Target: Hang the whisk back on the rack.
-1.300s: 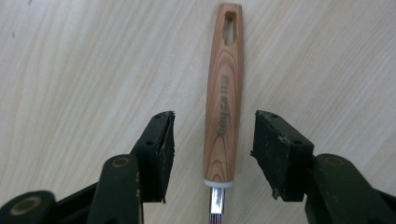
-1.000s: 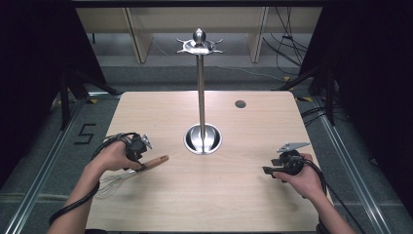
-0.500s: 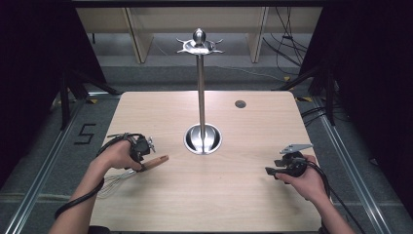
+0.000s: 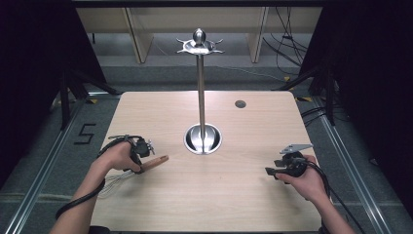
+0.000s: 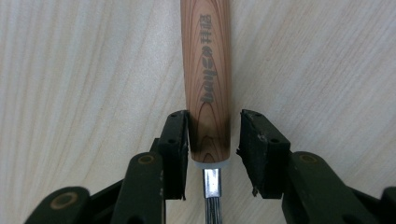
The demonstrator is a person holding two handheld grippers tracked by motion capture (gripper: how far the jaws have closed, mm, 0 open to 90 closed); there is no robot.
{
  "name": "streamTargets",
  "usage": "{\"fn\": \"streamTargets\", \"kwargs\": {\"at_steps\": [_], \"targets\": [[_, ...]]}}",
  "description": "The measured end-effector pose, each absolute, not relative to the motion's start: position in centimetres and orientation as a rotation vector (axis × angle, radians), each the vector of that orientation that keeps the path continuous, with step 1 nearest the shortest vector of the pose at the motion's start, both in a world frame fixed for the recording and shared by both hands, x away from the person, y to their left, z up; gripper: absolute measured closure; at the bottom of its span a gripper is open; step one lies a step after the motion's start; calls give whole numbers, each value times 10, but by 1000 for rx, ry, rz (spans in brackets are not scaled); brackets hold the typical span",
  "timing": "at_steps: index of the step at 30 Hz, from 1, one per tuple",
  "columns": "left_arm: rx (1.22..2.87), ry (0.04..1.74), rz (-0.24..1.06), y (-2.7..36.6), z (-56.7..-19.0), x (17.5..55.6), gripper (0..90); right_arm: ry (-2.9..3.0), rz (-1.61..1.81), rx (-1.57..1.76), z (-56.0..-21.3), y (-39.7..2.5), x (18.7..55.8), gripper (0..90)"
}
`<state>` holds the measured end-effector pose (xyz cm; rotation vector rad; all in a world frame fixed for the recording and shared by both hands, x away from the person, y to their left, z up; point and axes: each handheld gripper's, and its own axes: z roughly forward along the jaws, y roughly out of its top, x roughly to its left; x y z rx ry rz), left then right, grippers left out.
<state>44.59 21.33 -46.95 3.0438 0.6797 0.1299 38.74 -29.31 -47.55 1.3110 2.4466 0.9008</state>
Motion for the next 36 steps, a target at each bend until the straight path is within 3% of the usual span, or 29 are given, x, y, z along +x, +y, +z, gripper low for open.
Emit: {"fn": "streamTargets", "kwargs": {"at_steps": [21,36], "targets": [[3055,717,147,210,-475,448,680,2446,903,1294,-476,-293,388,480],[2825,734,296,219,-439,429,682,2448,904,1293,-476,-293,388,480]]}}
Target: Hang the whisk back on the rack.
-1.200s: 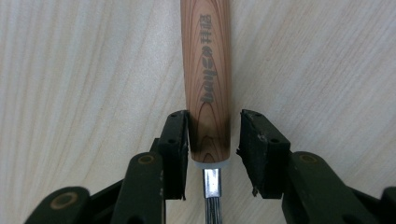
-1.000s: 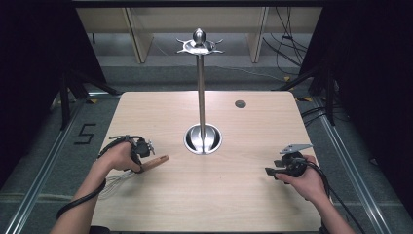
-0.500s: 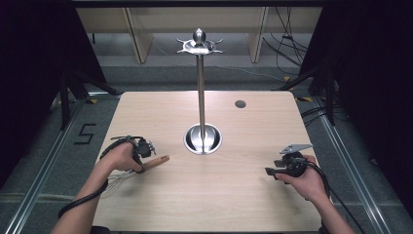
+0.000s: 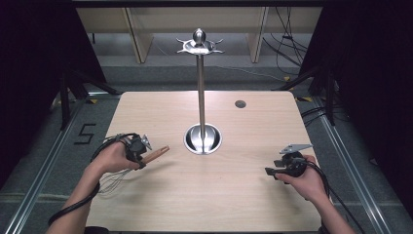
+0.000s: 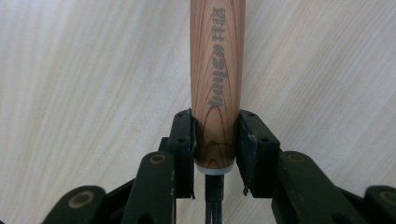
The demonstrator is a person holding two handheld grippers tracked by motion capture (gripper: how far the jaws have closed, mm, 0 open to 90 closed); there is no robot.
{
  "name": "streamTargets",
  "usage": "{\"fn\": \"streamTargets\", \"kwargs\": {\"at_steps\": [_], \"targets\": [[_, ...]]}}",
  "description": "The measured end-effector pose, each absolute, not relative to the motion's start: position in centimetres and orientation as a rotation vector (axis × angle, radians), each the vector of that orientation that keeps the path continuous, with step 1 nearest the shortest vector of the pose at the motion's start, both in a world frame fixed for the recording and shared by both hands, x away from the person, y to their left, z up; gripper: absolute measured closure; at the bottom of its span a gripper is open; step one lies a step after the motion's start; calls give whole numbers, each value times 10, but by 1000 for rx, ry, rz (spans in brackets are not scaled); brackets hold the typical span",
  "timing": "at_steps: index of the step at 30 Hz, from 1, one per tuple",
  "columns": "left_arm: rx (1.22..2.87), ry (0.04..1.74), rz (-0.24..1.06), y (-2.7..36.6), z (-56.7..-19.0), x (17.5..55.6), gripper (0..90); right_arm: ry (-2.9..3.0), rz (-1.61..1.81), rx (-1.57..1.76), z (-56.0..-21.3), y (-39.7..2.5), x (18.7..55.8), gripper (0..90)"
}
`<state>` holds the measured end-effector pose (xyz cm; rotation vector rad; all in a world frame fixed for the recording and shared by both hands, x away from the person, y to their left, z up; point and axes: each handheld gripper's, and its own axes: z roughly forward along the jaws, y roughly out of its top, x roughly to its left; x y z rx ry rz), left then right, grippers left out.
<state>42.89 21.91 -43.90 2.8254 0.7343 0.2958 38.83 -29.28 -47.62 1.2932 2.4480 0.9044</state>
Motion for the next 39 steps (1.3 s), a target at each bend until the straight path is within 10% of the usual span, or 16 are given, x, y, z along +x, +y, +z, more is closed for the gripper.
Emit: {"fn": "streamTargets", "kwargs": {"at_steps": [39], "targets": [[2102,708,518,252,-391,408,683,2452,908,1289,-476,-291,390,479]]}}
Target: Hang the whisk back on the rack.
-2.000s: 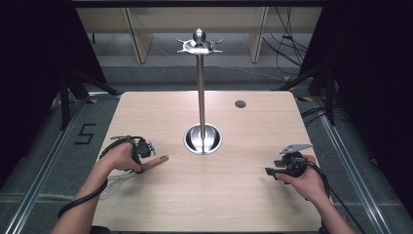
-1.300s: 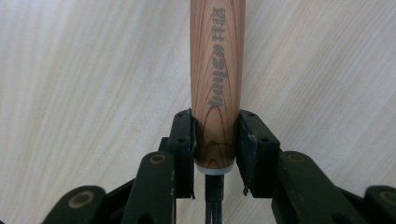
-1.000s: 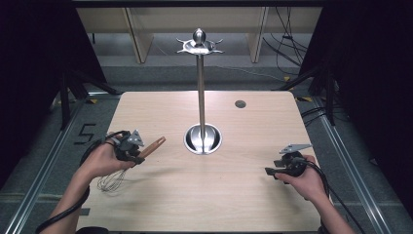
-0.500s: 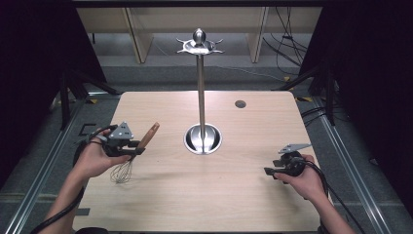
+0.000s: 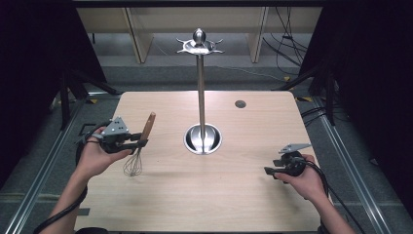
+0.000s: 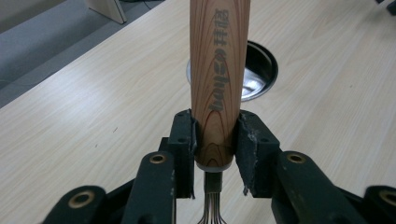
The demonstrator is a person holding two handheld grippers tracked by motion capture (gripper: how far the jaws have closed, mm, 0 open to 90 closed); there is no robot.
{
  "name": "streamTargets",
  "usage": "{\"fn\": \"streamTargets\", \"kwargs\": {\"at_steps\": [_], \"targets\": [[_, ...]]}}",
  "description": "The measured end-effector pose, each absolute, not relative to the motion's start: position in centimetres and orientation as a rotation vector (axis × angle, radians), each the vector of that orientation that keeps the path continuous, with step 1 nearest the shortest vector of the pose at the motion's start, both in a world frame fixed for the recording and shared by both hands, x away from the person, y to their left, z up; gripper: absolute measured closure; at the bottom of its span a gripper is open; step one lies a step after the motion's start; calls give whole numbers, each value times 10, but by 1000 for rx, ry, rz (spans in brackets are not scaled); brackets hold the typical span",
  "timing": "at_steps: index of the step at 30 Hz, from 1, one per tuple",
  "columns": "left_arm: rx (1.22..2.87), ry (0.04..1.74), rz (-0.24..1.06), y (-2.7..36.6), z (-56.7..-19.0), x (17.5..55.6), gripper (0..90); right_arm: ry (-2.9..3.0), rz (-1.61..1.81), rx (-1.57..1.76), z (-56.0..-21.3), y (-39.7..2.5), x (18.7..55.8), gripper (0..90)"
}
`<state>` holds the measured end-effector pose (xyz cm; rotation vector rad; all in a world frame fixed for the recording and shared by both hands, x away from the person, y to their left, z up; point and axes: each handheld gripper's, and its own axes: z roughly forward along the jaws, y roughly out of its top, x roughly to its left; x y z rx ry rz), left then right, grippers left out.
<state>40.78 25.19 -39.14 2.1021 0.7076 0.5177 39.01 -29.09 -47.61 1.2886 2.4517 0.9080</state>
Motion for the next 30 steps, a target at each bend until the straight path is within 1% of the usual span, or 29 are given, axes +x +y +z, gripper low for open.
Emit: {"fn": "streamTargets", "kwargs": {"at_steps": [5,8,13,15,20,30], "targets": [[2017,732,501,250,-391,408,683,2430,942,1311,-477,-290,390,479],[2008,738,517,248,-391,408,683,2445,916,1291,-476,-291,390,479],[1989,737,494,247,-392,409,683,2445,916,1288,-476,-291,390,479],[2009,719,509,248,-390,409,683,2445,916,1288,-476,-291,390,479],[1950,719,508,245,-386,408,683,2446,917,1292,-476,-290,390,479],[1917,695,521,243,-378,409,683,2447,915,1313,-476,-290,389,479]]}}
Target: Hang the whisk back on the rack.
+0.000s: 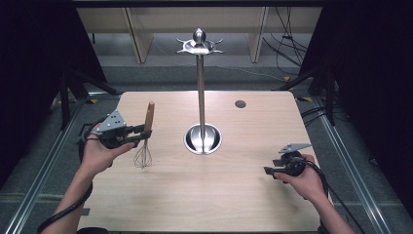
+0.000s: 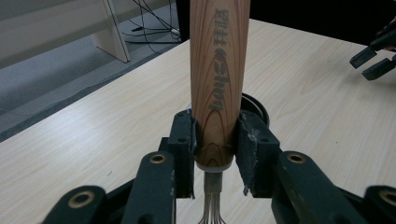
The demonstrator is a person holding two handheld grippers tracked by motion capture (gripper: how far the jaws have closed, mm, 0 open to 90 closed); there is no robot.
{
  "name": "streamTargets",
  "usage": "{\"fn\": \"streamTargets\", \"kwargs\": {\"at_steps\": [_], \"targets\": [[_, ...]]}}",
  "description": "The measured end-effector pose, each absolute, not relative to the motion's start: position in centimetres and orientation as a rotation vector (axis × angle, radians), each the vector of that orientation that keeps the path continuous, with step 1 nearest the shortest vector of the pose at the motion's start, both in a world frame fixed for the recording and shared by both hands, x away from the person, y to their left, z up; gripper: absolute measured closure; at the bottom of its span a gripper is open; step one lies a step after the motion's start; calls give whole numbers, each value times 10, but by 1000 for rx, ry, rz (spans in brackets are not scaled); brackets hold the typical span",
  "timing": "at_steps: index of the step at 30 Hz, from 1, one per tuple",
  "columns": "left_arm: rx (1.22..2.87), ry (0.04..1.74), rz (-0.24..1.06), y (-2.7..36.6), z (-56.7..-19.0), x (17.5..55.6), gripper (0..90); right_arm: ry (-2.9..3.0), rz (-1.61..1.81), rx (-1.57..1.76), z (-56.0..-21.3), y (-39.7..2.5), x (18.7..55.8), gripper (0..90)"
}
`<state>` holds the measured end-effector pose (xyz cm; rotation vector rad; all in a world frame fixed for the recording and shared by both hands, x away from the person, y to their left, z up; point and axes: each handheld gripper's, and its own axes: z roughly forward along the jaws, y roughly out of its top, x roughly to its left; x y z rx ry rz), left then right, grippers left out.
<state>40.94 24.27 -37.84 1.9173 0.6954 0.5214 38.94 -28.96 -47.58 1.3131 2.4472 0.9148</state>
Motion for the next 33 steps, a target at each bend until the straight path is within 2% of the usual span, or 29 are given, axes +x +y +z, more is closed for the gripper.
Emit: {"fn": "streamTargets", "kwargs": {"at_steps": [33], "targets": [[1826,623,554,230,-339,424,683,2445,915,1312,-476,-289,390,479]]}}
